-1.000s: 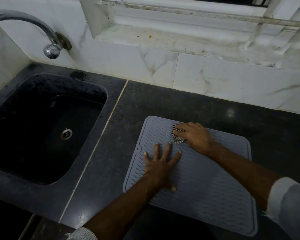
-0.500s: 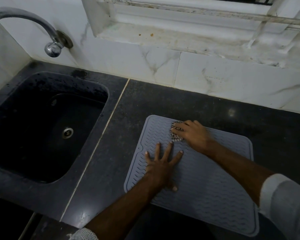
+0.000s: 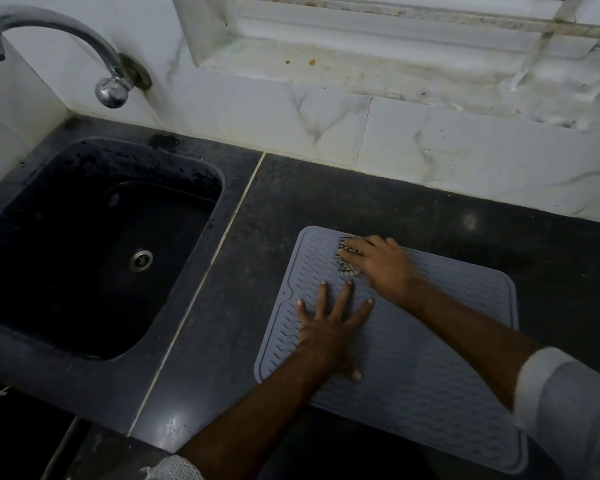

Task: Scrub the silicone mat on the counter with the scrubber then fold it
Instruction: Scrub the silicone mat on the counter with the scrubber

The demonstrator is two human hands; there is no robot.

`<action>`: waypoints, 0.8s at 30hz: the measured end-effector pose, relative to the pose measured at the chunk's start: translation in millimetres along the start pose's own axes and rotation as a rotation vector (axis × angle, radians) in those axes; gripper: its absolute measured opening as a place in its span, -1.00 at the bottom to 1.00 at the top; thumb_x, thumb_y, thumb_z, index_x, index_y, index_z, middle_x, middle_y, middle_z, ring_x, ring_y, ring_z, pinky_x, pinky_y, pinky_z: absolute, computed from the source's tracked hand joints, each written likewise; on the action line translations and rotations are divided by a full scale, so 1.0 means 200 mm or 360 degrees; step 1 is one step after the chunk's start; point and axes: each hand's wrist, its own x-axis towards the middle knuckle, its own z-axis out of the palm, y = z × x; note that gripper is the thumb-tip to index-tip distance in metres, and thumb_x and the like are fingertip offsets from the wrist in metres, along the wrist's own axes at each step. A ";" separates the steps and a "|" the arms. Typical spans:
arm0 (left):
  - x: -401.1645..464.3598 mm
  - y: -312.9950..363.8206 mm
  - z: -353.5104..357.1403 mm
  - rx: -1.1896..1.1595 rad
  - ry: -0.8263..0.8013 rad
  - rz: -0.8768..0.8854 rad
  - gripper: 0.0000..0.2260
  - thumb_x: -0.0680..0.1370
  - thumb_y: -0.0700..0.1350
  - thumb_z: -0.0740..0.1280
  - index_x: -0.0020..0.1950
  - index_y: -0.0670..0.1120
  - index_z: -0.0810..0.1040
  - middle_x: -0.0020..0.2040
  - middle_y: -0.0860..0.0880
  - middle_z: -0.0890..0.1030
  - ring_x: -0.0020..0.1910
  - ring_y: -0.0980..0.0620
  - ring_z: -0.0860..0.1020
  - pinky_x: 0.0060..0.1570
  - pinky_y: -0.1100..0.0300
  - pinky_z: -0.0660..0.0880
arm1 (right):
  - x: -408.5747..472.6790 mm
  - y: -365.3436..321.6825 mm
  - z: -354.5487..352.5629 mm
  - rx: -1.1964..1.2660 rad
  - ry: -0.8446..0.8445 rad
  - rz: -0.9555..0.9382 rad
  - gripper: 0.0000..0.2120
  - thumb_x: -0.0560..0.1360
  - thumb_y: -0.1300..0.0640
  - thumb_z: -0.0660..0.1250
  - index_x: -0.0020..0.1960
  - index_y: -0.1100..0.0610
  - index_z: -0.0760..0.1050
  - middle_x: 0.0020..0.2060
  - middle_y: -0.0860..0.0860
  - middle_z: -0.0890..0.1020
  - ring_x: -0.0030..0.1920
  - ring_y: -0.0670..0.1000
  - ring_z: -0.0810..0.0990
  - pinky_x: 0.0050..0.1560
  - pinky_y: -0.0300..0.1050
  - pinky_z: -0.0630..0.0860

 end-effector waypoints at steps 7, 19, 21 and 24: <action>-0.01 0.00 -0.01 0.0029 -0.0012 0.0006 0.14 0.32 0.21 0.50 0.48 0.23 -0.39 0.46 0.00 -0.51 0.39 -0.25 -0.49 0.25 -0.51 -0.27 | -0.09 0.04 0.00 0.0015 -0.0051 0.0120 -0.48 0.48 0.12 0.30 0.41 -0.02 0.26 0.41 0.04 0.32 0.35 0.15 0.28 0.29 0.11 0.26; 0.01 0.00 0.01 0.0036 -0.0042 0.0020 0.13 0.31 0.21 0.50 0.47 0.24 -0.39 0.45 0.01 -0.52 0.33 -0.24 -0.56 0.15 -0.50 -0.39 | 0.34 -0.24 -0.22 0.0102 0.0089 -0.0041 -0.49 0.45 0.26 0.31 0.38 0.06 0.34 0.40 0.03 0.36 0.29 0.16 0.37 0.25 0.09 0.31; 0.02 -0.01 0.02 0.0051 -0.0039 0.0012 0.14 0.30 0.22 0.50 0.46 0.23 -0.40 0.46 -0.01 -0.50 0.30 -0.23 -0.57 0.12 -0.49 -0.42 | 0.36 -0.28 -0.19 0.0029 0.0044 -0.0091 -0.46 0.43 0.29 0.32 0.39 0.07 0.32 0.40 0.04 0.35 0.26 0.17 0.38 0.23 0.09 0.34; 0.03 -0.01 0.03 0.0050 -0.0039 0.0009 0.14 0.30 0.22 0.50 0.46 0.24 -0.40 0.46 0.00 -0.50 0.27 -0.22 -0.59 0.11 -0.48 -0.43 | 0.27 -0.23 -0.12 -0.0038 0.0028 -0.0140 -0.44 0.46 0.25 0.30 0.42 0.08 0.24 0.42 0.05 0.29 0.27 0.18 0.35 0.22 0.07 0.33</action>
